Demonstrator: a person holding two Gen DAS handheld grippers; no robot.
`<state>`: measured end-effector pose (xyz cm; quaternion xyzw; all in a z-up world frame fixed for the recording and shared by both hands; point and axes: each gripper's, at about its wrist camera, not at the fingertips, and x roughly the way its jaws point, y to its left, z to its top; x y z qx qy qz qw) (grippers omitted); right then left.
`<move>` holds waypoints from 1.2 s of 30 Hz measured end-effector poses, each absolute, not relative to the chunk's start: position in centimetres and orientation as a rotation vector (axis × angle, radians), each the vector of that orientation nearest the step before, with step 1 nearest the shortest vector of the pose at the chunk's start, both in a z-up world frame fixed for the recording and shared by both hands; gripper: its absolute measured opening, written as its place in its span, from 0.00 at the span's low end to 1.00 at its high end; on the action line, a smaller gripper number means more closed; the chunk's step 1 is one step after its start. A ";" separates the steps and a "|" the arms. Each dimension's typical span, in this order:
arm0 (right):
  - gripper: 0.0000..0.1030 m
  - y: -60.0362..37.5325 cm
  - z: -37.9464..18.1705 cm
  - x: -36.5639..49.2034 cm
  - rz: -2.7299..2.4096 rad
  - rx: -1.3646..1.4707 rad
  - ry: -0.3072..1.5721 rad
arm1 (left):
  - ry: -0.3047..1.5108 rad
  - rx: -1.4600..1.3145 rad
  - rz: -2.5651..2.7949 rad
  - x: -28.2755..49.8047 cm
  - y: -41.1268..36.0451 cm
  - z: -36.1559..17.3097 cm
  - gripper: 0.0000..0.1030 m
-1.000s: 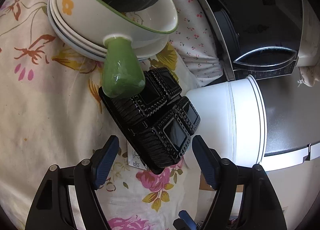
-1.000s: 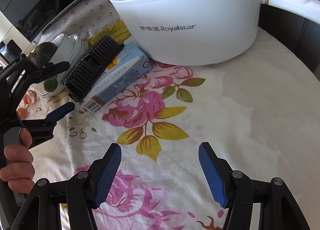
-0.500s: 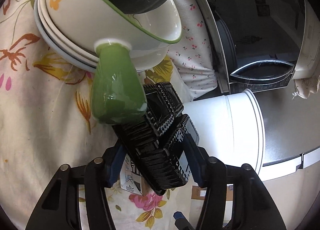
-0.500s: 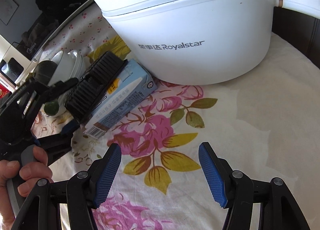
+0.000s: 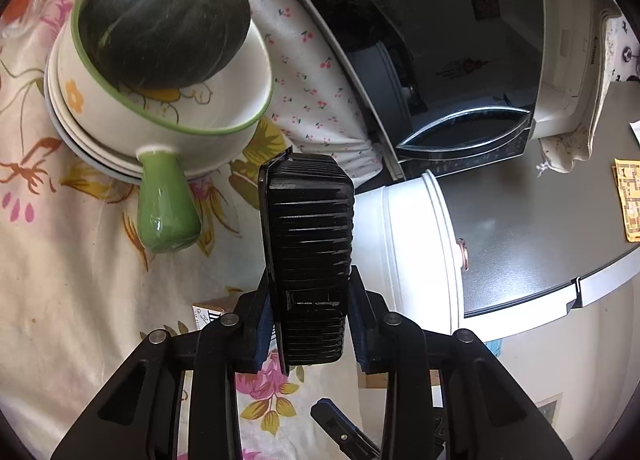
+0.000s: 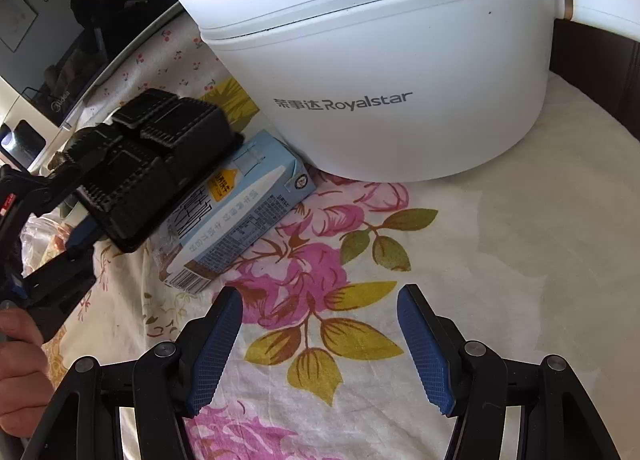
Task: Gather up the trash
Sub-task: 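Grasp the black plastic tray with the left tool while the right tool grasps the milk carton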
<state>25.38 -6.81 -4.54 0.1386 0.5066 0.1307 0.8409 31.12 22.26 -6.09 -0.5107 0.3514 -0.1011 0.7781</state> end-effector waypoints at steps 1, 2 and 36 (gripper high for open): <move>0.67 -6.8 -4.5 25.4 0.276 0.298 1.073 | 0.754 -1.083 -0.212 30.8 22.6 -5.4 0.33; 0.67 -6.8 -4.5 25.5 0.276 0.304 1.075 | 0.753 -1.047 -0.197 30.5 22.9 -4.7 0.33; 0.53 6.8 -7.4 30.1 0.004 0.056 1.227 | 0.740 -0.700 -0.004 20.5 27.3 2.2 0.33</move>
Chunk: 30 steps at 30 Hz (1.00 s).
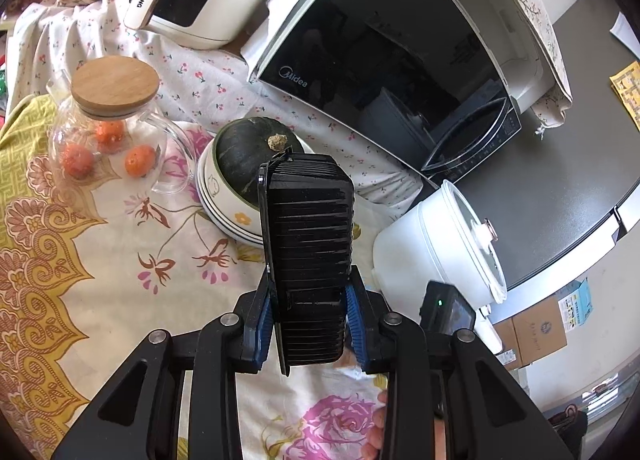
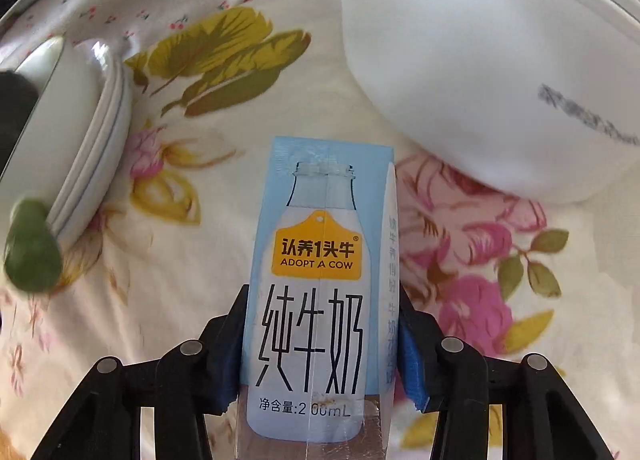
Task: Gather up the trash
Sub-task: 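Grasp the black plastic tray with the left tool while the right tool grasps the milk carton, then carry the tray and milk carton over the bin and open both tools to drop them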
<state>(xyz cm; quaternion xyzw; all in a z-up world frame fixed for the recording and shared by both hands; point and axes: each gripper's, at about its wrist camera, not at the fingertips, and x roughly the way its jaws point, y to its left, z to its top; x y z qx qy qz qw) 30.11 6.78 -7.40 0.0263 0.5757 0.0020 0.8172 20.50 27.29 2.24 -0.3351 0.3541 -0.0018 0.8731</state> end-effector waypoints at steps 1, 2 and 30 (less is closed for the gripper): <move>0.53 6.2 -7.3 28.9 0.034 0.040 1.240 | 0.745 -0.703 -0.012 20.4 26.8 2.3 0.33; 0.52 5.5 -7.2 27.7 0.058 0.021 1.249 | 0.752 -0.705 -0.023 20.3 26.2 2.4 0.33; 0.53 -25.2 2.9 -0.6 0.117 0.493 1.098 | 1.006 -0.271 -0.630 3.4 -8.7 -2.3 0.33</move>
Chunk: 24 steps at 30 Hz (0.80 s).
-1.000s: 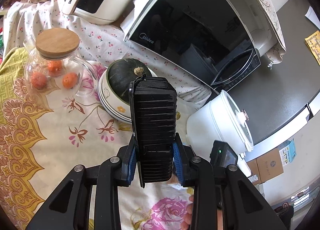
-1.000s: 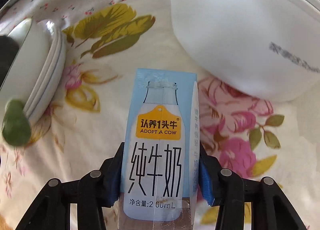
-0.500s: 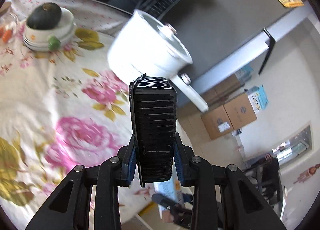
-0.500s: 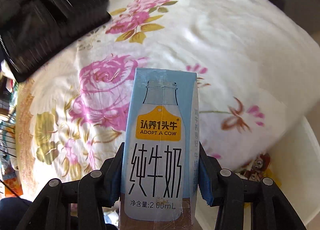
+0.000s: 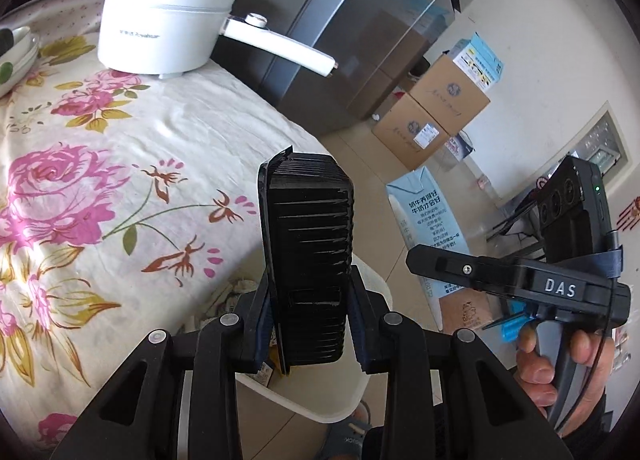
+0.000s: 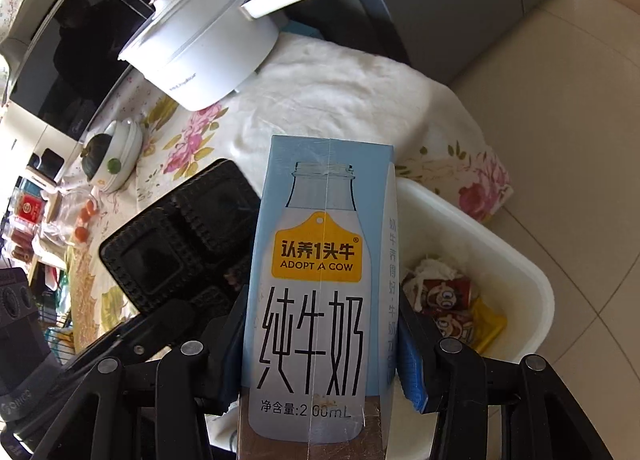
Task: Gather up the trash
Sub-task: 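Carry the tray and milk carton over the bin and open both tools to drop them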
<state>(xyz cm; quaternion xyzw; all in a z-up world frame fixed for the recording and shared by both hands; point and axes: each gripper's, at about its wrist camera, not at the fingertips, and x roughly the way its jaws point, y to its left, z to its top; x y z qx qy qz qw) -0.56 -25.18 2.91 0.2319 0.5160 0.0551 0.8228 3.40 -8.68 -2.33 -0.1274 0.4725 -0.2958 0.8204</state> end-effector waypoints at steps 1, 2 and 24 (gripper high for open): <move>0.53 -25.0 3.1 -0.8 0.127 0.494 1.097 | 1.010 -0.266 -0.634 3.4 -8.9 -2.5 0.33; 0.53 -24.7 3.3 -0.9 0.137 0.492 1.096 | 1.012 -0.262 -0.638 3.3 -9.0 -2.7 0.33; 0.53 -25.0 2.5 -1.9 0.118 0.509 1.135 | 1.046 -0.235 -0.680 4.4 -9.4 -4.6 0.33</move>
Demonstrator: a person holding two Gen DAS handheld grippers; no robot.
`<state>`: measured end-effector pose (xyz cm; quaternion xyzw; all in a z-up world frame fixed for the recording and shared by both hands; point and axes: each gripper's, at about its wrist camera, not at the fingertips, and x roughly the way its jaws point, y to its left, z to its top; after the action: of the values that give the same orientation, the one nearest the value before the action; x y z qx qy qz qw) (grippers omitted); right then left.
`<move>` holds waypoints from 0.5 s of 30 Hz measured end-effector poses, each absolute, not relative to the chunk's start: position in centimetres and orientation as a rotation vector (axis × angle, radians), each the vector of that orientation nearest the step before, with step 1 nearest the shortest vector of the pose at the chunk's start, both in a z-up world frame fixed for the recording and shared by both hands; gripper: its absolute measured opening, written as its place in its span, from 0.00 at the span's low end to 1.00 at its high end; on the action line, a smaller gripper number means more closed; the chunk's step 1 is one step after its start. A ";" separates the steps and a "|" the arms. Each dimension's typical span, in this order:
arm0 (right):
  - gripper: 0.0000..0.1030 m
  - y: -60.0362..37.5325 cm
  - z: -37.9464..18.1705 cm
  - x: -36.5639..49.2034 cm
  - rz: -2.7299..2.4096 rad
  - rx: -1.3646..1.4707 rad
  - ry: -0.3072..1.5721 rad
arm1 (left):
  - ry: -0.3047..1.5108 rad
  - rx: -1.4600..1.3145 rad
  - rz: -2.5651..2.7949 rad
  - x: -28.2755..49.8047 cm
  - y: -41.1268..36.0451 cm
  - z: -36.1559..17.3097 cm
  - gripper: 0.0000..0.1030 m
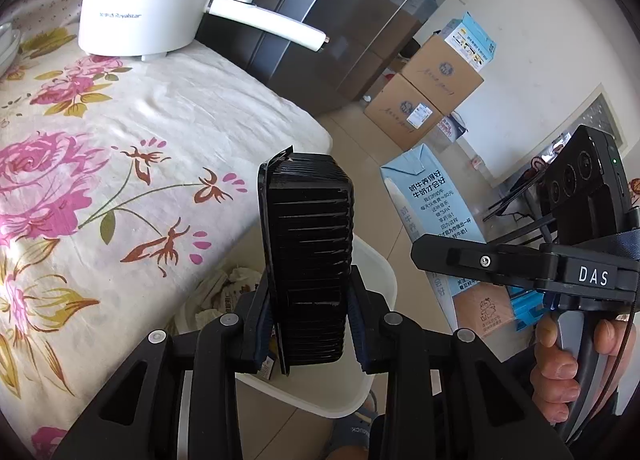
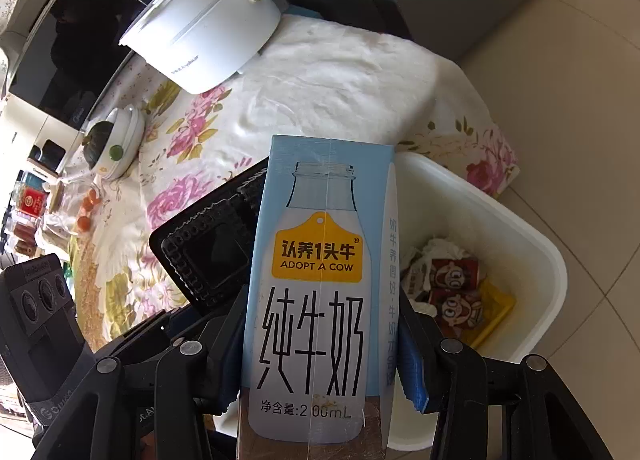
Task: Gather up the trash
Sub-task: 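Carry the tray and milk carton over the bin and open both tools to drop them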
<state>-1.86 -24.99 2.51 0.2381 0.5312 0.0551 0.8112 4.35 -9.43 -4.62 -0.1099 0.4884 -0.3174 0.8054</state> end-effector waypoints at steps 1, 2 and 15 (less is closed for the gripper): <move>0.53 -25.0 2.4 -1.8 0.116 0.507 1.135 | 1.049 -0.231 -0.681 4.4 -9.6 -4.8 0.33; 0.53 -25.1 2.2 -1.8 0.113 0.506 1.136 | 1.053 -0.222 -0.680 4.3 -9.8 -5.0 0.33; 0.54 -25.3 -0.7 -0.9 0.097 0.492 1.223 | 1.159 -0.256 -0.642 5.6 -10.3 -7.7 0.35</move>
<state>-0.89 -25.29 -0.75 0.2283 0.5680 0.0450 0.7895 5.62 -10.30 -7.67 -0.1183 0.5366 -0.2971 0.7809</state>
